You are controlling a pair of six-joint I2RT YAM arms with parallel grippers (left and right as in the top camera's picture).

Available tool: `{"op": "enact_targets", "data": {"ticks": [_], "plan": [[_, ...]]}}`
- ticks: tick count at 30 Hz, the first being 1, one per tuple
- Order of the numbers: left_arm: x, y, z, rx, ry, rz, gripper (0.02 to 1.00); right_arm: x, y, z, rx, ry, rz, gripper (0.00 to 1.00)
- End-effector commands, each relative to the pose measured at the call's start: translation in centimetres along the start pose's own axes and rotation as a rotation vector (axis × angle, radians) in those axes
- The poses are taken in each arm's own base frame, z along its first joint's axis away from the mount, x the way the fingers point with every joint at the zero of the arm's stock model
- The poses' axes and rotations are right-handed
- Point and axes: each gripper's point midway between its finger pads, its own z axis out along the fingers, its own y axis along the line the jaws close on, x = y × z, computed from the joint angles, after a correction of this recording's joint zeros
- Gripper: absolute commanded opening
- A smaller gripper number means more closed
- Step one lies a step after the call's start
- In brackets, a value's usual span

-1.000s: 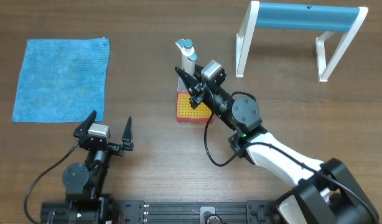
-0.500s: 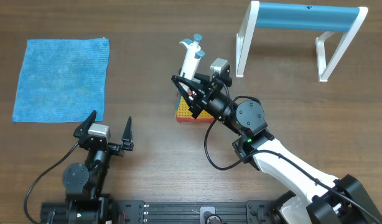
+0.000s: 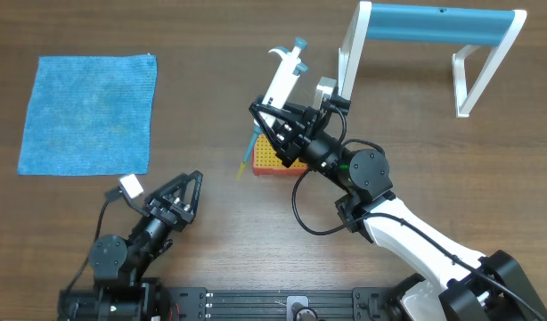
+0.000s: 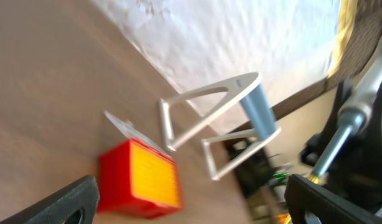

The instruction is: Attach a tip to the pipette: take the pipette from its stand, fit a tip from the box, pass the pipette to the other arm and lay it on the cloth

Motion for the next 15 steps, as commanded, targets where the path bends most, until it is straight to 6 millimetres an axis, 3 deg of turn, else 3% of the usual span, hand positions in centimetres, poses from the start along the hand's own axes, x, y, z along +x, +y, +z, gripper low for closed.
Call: {"op": "enact_targets", "data": {"ticks": [1, 3, 5, 8, 11, 15], "plan": [[0.0, 0.2, 0.0, -0.003, -0.004, -0.207, 0.965, 1.1, 0.7, -0.6, -0.059, 0.104, 0.056, 0.08], [-1.0, 0.2, -0.1, -0.006, -0.055, -0.198, 0.963, 3.0, -0.2, -1.7, -0.07, 0.254, 0.093, 0.08], [-2.1, -1.5, -0.1, 0.061, -0.094, -0.156, 0.967, 4.9, -0.8, -3.7, -0.095, 0.423, 0.182, 0.08], [-2.8, -3.6, 0.0, 0.141, -0.095, -0.147, 0.945, 6.3, 0.7, -5.9, -0.196, 0.591, 0.251, 0.08], [-2.3, -5.4, 0.7, 0.183, -0.01, -0.153, 0.934, 6.8, 1.3, -6.6, -0.235, 0.642, 0.259, 0.08], [-1.5, -8.9, 3.1, 0.216, 0.246, -0.118, 0.934, 7.3, 1.8, -7.1, -0.264, 0.681, 0.265, 0.08]]}}
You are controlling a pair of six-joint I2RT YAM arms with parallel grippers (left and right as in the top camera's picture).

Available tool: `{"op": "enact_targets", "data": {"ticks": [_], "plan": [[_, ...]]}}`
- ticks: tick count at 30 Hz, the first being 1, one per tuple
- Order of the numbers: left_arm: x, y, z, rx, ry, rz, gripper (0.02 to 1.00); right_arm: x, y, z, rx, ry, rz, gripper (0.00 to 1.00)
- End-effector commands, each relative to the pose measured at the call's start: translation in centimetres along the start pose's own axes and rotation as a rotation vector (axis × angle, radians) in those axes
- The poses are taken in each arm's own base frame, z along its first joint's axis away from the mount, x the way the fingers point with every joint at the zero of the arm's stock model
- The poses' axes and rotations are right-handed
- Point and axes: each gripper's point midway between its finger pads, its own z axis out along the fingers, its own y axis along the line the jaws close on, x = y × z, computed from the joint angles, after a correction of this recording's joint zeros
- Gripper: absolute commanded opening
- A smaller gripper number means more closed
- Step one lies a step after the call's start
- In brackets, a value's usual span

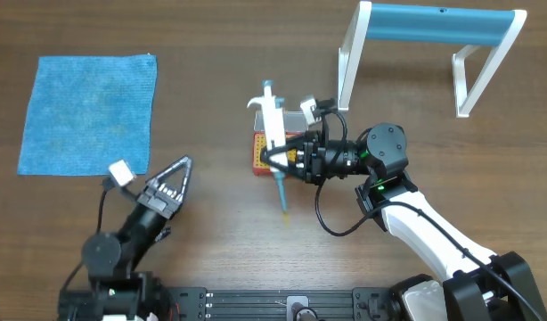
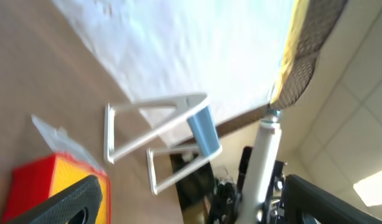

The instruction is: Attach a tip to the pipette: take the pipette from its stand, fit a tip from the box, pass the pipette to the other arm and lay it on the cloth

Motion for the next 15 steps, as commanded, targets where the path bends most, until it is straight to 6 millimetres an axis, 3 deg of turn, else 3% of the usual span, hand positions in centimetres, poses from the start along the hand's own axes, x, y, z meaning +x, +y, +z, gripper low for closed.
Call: {"op": "enact_targets", "data": {"ticks": [1, 5, 8, 9, 11, 15], "plan": [[1.7, -5.0, 3.3, 0.067, 0.32, 0.046, 0.934, 1.4, 1.5, -0.3, -0.064, 0.089, -0.004, 0.08], [5.2, -6.9, 7.0, 0.15, 0.672, 0.051, 0.969, 1.2, 1.4, -0.4, -0.061, 0.085, -0.004, 0.08], [7.7, -9.2, 9.5, 0.28, 0.792, 0.099, 0.974, 1.1, 1.3, -0.5, -0.056, 0.079, -0.004, 0.082], [8.4, -9.8, 10.1, 0.32, 0.814, 0.118, 0.974, 1.1, 1.3, -0.5, -0.056, 0.079, -0.004, 0.08], [9.3, -9.2, 11.3, 0.307, 0.814, 0.097, 0.974, 1.3, 1.5, -0.6, -0.064, 0.092, -0.004, 0.08], [8.6, -9.6, 12.1, 0.334, 0.739, 0.166, 0.899, 1.4, 1.5, -0.6, -0.068, 0.1, 0.011, 0.08]]}}
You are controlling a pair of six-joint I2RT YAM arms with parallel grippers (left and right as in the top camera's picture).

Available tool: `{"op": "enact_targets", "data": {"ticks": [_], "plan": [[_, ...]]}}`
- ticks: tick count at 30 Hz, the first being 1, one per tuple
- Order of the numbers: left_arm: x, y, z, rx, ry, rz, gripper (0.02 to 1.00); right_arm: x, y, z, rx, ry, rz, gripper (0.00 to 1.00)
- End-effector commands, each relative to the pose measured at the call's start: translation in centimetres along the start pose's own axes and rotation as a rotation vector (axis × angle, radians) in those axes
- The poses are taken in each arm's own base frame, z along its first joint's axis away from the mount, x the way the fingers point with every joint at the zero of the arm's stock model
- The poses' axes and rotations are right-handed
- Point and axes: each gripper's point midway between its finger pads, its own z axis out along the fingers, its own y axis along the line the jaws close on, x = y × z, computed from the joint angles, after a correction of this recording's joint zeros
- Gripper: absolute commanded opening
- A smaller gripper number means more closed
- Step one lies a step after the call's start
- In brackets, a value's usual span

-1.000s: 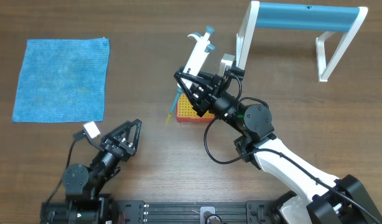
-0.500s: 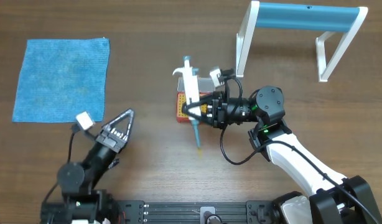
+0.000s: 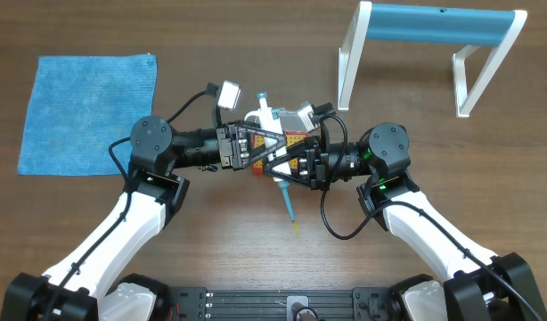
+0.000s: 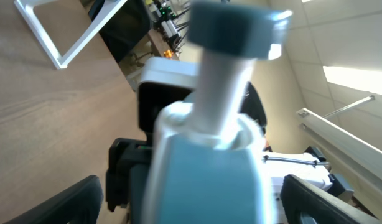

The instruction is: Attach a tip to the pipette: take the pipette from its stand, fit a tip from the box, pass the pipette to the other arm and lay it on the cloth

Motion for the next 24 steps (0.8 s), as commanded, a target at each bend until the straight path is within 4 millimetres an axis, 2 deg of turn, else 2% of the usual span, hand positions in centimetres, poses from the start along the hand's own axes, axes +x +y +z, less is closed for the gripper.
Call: {"op": "enact_targets", "data": {"ticks": [1, 2, 3, 6, 7, 8, 9, 10, 12, 14, 15, 16, 17, 18, 20, 22, 24], "plan": [[-2.1, -0.6, 0.1, -0.007, -0.089, 0.116, 0.634, 0.3, 0.8, -0.2, -0.023, 0.027, 0.011, 0.08], [-2.5, -0.5, 0.1, -0.017, -0.116, 0.117, 0.205, 0.3, 0.8, -0.2, -0.023, 0.028, 0.011, 0.08], [-2.8, -0.4, 0.0, -0.022, -0.131, 0.117, 0.027, 0.3, 0.8, -0.2, -0.023, 0.028, 0.011, 0.08], [-2.9, -0.4, 0.0, -0.025, -0.14, 0.117, 0.027, 0.2, 0.8, -0.2, -0.023, 0.027, 0.011, 0.08], [-2.9, -0.4, 0.0, -0.025, -0.139, 0.117, 0.029, 0.3, 0.8, -0.2, -0.023, 0.027, 0.011, 0.132], [-3.0, -0.3, 0.0, -0.026, -0.141, 0.116, 0.027, 0.3, 0.8, -0.2, -0.023, 0.028, 0.011, 0.529], [-3.0, -0.2, 0.0, -0.032, -0.144, 0.109, 0.029, 0.6, 1.0, -0.2, -0.035, 0.048, 0.011, 0.851], [-2.9, 0.5, 0.0, -0.053, -0.143, 0.073, 0.027, 0.9, 1.2, -0.2, -0.046, 0.067, 0.011, 0.851], [-2.2, 6.7, -1.5, -0.268, -0.17, -0.107, 0.027, 0.2, 0.7, -1.1, -0.024, 0.038, 0.009, 0.853], [-0.4, 14.1, -5.9, -0.597, -0.258, -0.335, 0.027, -0.7, -0.1, -3.4, 0.008, 0.008, 0.006, 0.853], [-0.1, 15.3, -7.1, -0.66, -0.276, -0.359, 0.027, -0.6, -0.2, -4.4, 0.01, 0.016, 0.006, 0.853], [-0.3, 15.8, -8.6, -0.677, -0.297, -0.39, 0.027, -0.5, -0.2, -5.9, 0.01, 0.03, 0.006, 0.853], [-1.0, 15.3, -9.3, -0.646, -0.303, -0.391, 0.027, -0.9, -0.6, -7.3, 0.033, 0.004, 0.012, 0.855], [-2.4, 14.1, -10.2, -0.593, -0.317, -0.386, 0.027, -1.7, -1.4, -9.0, 0.073, -0.046, 0.002, 0.853], [-4.8, 12.5, -11.7, -0.55, -0.352, -0.362, 0.029, -2.4, -2.7, -11.1, 0.119, -0.106, 0.012, 0.855], [-6.7, 11.4, -15.4, -0.656, -0.377, -0.34, 0.025, -2.6, -4.6, -12.7, 0.151, -0.151, 0.026, 0.855], [-7.3, 9.4, -20.6, -0.894, -0.379, -0.354, 0.025, -2.9, -8.0, -13.4, 0.2, -0.217, 0.076, 0.855]]}}
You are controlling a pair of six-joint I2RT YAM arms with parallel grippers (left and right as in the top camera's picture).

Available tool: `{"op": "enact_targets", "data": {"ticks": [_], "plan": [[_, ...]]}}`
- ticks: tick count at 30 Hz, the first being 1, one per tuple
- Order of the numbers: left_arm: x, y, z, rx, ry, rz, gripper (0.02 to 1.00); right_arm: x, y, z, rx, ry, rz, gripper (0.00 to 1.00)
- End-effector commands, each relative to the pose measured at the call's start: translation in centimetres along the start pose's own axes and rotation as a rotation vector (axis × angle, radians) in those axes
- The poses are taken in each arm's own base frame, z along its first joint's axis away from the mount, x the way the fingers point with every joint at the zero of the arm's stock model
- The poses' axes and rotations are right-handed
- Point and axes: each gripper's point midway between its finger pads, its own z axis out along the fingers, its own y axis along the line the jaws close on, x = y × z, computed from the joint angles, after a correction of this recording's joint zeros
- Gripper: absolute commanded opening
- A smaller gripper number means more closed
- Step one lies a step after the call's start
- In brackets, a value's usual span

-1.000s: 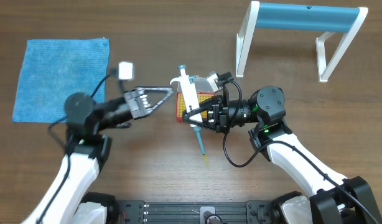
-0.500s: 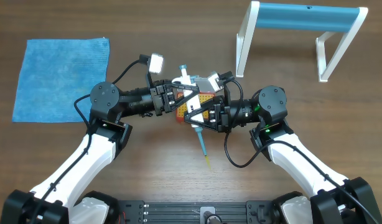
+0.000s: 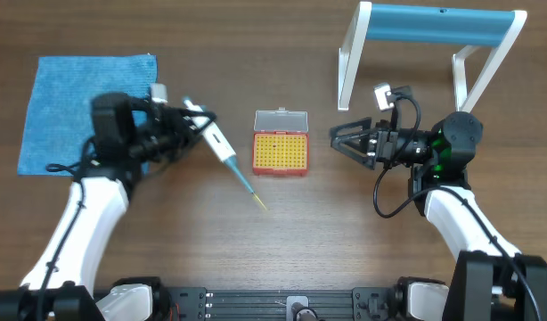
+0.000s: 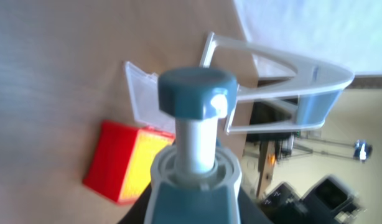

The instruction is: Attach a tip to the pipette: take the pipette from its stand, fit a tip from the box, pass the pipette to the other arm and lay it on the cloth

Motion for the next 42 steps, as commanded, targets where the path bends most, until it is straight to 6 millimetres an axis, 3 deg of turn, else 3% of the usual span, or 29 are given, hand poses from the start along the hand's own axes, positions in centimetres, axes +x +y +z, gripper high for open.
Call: {"op": "enact_targets", "data": {"ticks": [1, 4, 7, 9, 11, 13, 14, 15, 16, 17, 19, 22, 25, 27, 30, 36, 38, 42], "plan": [[-6.1, -1.8, -11.1, -0.321, -0.143, 0.17, 0.025, -0.6, -6.3, -0.6, 0.086, -0.094, 0.073, 0.855], [-9.5, -0.9, -18.6, -0.553, -0.122, 0.119, 0.025, -0.8, -12.6, -1.5, 0.236, -0.214, 0.129, 0.855], [-13.5, 0.0, -20.7, -0.68, -0.114, 0.085, 0.027, -2.3, -14.7, -4.2, 0.355, -0.322, 0.098, 0.858], [-16.2, 0.7, -20.8, -0.789, -0.121, 0.146, 0.025, -2.9, -16.2, -7.7, 0.451, -0.398, 0.09, 0.858], [-17.5, 2.7, -20.1, -0.875, -0.07, 0.197, 0.025, -1.9, -18.9, -10.7, 0.606, -0.438, 0.129, 0.858], [-18.0, 4.5, -19.3, -0.926, -0.007, 0.225, 0.025, -0.3, -21.0, -12.6, 0.77, -0.429, 0.176, 0.858], [-18.4, 5.5, -18.3, -0.94, 0.041, 0.251, 0.025, 1.3, -22.5, -14.8, 0.97, -0.378, 0.219, 0.858], [-18.7, 6.2, -17.7, -0.956, 0.054, 0.253, 0.025, 1.4, -22.2, -16.2, 1.079, -0.341, 0.214, 0.858], [-19.1, 6.2, -17.2, -0.953, 0.05, 0.267, 0.025, -0.8, -20.3, -16.7, 1.11, -0.335, 0.144, 0.858], [-19.6, 5.9, -16.8, -0.95, 0.035, 0.289, 0.027, -4.5, -17.0, -16.9, 1.115, -0.353, 0.024, 0.858], [-19.8, 5.9, -16.5, -0.951, 0.034, 0.3, 0.025, -8.7, -11.1, -18.2, 1.23, -0.347, -0.12, 0.858], [-20.1, 6.4, -16.2, -0.956, 0.069, 0.35, 0.025, -10.0, -5.6, -18.0, 1.37, -0.275, -0.231, 0.858], [-21.3, 8.8, -15.3, -0.986, 0.133, 0.41, 0.027, -9.1, -4.3, -20.1, 1.599, -0.265, -0.241, 0.858], [-22.7, 12.2, -14.3, -1.053, 0.172, 0.407, 0.025, -9.6, -3.6, -19.5, 1.602, -0.282, -0.275, 0.86], [-24.5, 16.0, -13.5, -1.134, 0.212, 0.438, 0.027, -9.7, -1.5, -21.5, 1.838, -0.337, -0.302, 0.864], [-29.8, 16.6, -11.8, -1.147, 0.083, 0.605, 0.027, -12.1, 0.8, -19.3, 1.812, -0.417, -0.442, 0.86], [-30.3, 18.1, -10.4, -1.119, 0.092, 0.609, 0.027, -13.3, 1.7, -18.5, 1.798, -0.476, -0.491, 0.86], [-29.7, 21.1, -7.4, -1.046, 0.153, 0.581, 0.027, -13.5, 2.5, -19.1, 1.874, -0.507, -0.504, 0.86]]}}
